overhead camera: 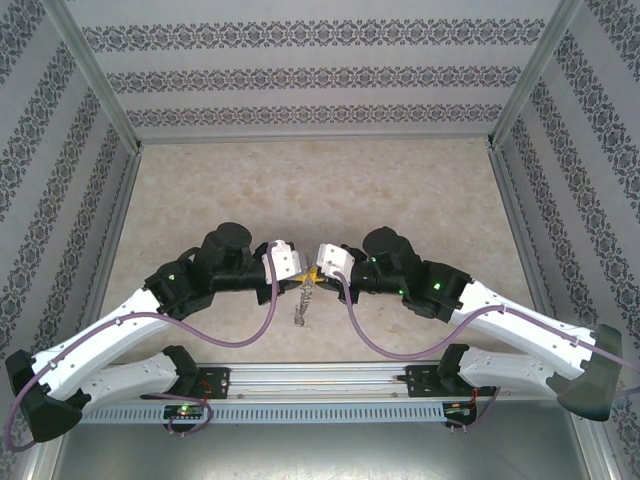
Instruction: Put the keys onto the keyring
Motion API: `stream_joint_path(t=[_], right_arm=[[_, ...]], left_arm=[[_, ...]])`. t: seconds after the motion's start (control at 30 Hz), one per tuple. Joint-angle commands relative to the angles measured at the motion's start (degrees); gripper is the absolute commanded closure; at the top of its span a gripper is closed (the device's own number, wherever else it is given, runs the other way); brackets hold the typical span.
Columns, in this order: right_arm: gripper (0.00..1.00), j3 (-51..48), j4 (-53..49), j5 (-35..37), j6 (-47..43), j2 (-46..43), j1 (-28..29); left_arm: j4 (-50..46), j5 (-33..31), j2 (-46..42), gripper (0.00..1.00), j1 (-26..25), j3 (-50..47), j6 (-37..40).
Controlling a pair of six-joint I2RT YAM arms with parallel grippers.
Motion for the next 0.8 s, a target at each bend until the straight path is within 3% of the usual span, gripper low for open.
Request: stream_joint_path(t=[0.0,0.13,0.17,0.23,0.33,0.43,0.77], right_arm=[[1.00,1.82,1.90,-0.81,-0.66,-1.26,0.79],[1.00,1.50,1.90,-1.86,-0.73,-1.39,0.77],[0.95,1.25,2.11,-2.33,-0.55,-1.51,0.77],[0.74,0.34,2.87,-2.93,0.07,-1.97,0.77],[0.62,-1.38,3.20,-2.07,1.03,-2.91,0.57],[0.62,-3.85,4.17,-2.53,1.99,-4.40,-0.17],[0.79,-6.13,5.79,-6.87,3.04,-6.34,-1.36]], left_arm=[[-0.24,2.32,0.44,0.98,-0.78,1.91,0.74],[0.29,3.54,-0.88,1.00,-0.78,1.59,0.68],[0.39,3.85,-1.10,1.00,-0.81,1.65,0.65],[0.54,4.89,-1.84,1.00,-0.77,1.65,0.48],[0.91,6.48,-2.61,1.00,-0.70,1.59,0.10],[1.18,7.78,-3.02,1.00,-0.62,1.54,-0.10],[2.45,8.89,-3.95,1.00,-0.61,1.23,-0.81]])
